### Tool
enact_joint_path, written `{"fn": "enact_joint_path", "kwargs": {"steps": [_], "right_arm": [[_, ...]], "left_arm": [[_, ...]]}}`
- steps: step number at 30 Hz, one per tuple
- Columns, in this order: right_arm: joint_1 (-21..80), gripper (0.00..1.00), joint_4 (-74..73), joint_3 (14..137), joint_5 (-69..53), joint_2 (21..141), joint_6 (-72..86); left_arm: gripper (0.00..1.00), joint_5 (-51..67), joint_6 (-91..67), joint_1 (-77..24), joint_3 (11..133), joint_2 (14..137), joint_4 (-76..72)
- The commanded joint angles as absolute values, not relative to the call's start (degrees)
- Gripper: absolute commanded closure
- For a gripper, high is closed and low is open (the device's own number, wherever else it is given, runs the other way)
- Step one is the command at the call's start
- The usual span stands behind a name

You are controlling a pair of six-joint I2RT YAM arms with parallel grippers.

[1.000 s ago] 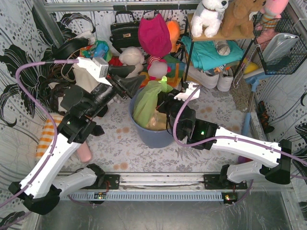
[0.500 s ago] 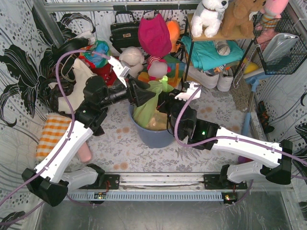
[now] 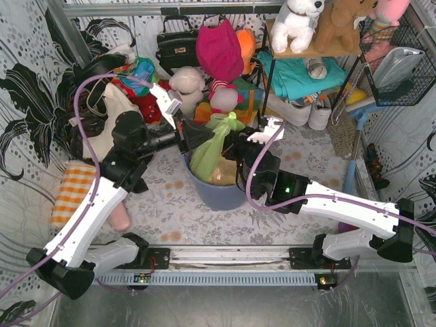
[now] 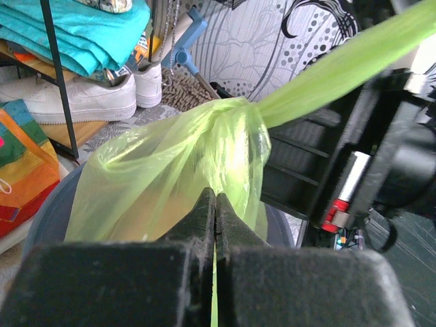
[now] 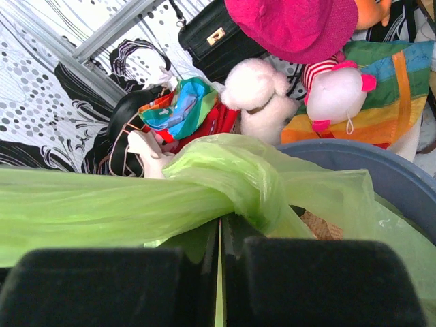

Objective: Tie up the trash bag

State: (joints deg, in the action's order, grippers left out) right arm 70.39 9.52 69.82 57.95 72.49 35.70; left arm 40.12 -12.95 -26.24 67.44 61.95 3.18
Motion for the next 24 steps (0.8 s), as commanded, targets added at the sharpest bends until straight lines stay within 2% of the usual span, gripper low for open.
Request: {"fn": "enact_joint_path", "kwargs": {"steps": [1, 9, 18, 24], "right_arm": [[70.4, 1.00, 16.1, 69.2, 57.0, 73.2, 31.6], [68.7, 1.00, 29.1, 65.8, 50.4, 74.7, 23.6], [63.8, 1.00, 42.8, 59.7, 31.9, 73.9, 17.9], [62.8, 1.00, 53.6, 55.3, 25.8, 73.8, 11.2]], "left_arm": [[1.00, 41.4, -12.1, -26.0, 67.2, 58.2, 3.8], [1.00, 41.2, -12.2, -26.0, 66.5, 56.3, 6.7], [1.00, 46.0, -14.5, -25.9, 64.3, 55.6, 5.8], [1.00, 49.4, -15.3, -26.0, 64.0, 55.8, 6.6]]}}
